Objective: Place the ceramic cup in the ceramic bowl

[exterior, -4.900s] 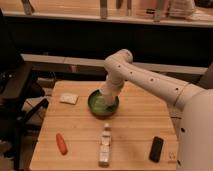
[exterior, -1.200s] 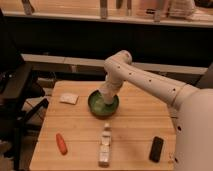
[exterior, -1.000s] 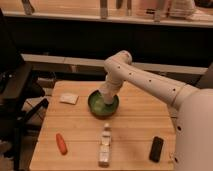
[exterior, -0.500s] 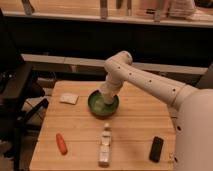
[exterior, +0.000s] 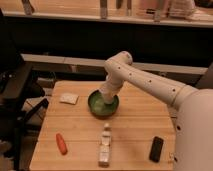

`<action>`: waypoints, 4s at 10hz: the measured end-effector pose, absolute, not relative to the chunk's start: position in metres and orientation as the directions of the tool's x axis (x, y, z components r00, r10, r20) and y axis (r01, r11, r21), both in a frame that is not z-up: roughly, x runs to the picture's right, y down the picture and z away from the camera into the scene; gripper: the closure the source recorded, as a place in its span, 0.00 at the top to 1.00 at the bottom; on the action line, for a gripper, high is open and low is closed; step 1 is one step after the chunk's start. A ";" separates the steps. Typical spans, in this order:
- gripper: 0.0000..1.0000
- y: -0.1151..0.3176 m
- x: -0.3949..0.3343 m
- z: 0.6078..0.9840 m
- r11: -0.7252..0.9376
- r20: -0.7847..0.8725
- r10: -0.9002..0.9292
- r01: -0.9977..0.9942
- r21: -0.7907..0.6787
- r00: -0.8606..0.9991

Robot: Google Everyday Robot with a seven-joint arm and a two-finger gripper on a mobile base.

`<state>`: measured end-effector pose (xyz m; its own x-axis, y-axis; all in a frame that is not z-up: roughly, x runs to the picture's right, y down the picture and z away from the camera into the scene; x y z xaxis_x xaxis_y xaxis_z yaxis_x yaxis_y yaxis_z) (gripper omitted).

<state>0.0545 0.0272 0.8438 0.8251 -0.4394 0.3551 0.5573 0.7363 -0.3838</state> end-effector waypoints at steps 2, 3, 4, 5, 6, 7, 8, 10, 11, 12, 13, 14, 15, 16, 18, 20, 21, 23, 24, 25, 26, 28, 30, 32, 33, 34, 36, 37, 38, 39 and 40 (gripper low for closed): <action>0.06 0.027 0.054 0.845 0.737 0.356 -0.440 0.558 -0.382 0.824; 0.06 0.028 0.054 0.846 0.737 0.357 -0.440 0.558 -0.382 0.824; 0.02 0.027 0.054 0.846 0.737 0.357 -0.440 0.558 -0.380 0.824; 0.01 0.028 0.055 0.847 0.737 0.357 -0.440 0.558 -0.381 0.824; 0.01 0.027 0.055 0.847 0.738 0.356 -0.441 0.559 -0.379 0.824; 0.01 0.028 0.055 0.848 0.738 0.357 -0.440 0.559 -0.379 0.824; 0.01 0.028 0.055 0.849 0.738 0.357 -0.441 0.559 -0.378 0.824; 0.01 0.028 0.055 0.850 0.738 0.358 -0.441 0.559 -0.377 0.823; 0.01 0.028 0.055 0.850 0.739 0.358 -0.441 0.559 -0.376 0.823; 0.01 0.028 0.055 0.851 0.739 0.359 -0.441 0.559 -0.376 0.823; 0.01 0.028 0.055 0.851 0.739 0.358 -0.441 0.559 -0.375 0.823; 0.01 0.028 0.055 0.852 0.739 0.358 -0.441 0.559 -0.375 0.823; 0.02 0.028 0.055 0.853 0.740 0.359 -0.441 0.559 -0.374 0.823; 0.05 0.028 0.055 0.853 0.740 0.359 -0.441 0.559 -0.374 0.823; 0.06 0.028 0.055 0.854 0.740 0.360 -0.440 0.559 -0.374 0.823; 0.06 0.029 0.055 0.855 0.740 0.360 -0.440 0.560 -0.373 0.822; 0.06 0.028 0.055 0.856 0.740 0.360 -0.440 0.560 -0.373 0.822; 0.06 0.029 0.056 0.857 0.740 0.360 -0.441 0.560 -0.372 0.822; 0.06 0.029 0.056 0.858 0.741 0.360 -0.441 0.560 -0.372 0.822; 0.06 0.029 0.056 0.858 0.740 0.361 -0.441 0.560 -0.371 0.822; 0.06 0.029 0.056 0.858 0.740 0.361 -0.441 0.561 -0.371 0.822; 0.06 0.030 0.056 0.860 0.740 0.362 -0.440 0.561 -0.372 0.822; 0.06 0.030 0.056 0.860 0.740 0.363 -0.440 0.561 -0.371 0.821; 0.13 0.030 0.056 0.862 0.740 0.362 -0.441 0.561 -0.371 0.821; 0.15 0.030 0.056 0.862 0.740 0.363 -0.441 0.561 -0.371 0.821; 0.16 0.030 0.056 0.862 0.740 0.363 -0.441 0.562 -0.370 0.821; 0.27 0.030 0.056 0.863 0.740 0.364 -0.441 0.561 -0.370 0.821; 0.30 0.031 0.057 0.864 0.740 0.364 -0.440 0.561 -0.370 0.821; 0.30 0.031 0.057 0.864 0.741 0.364 -0.441 0.561 -0.369 0.821; 0.32 0.031 0.057 0.865 0.741 0.365 -0.440 0.562 -0.369 0.820; 0.36 0.031 0.057 0.865 0.741 0.365 -0.440 0.562 -0.369 0.820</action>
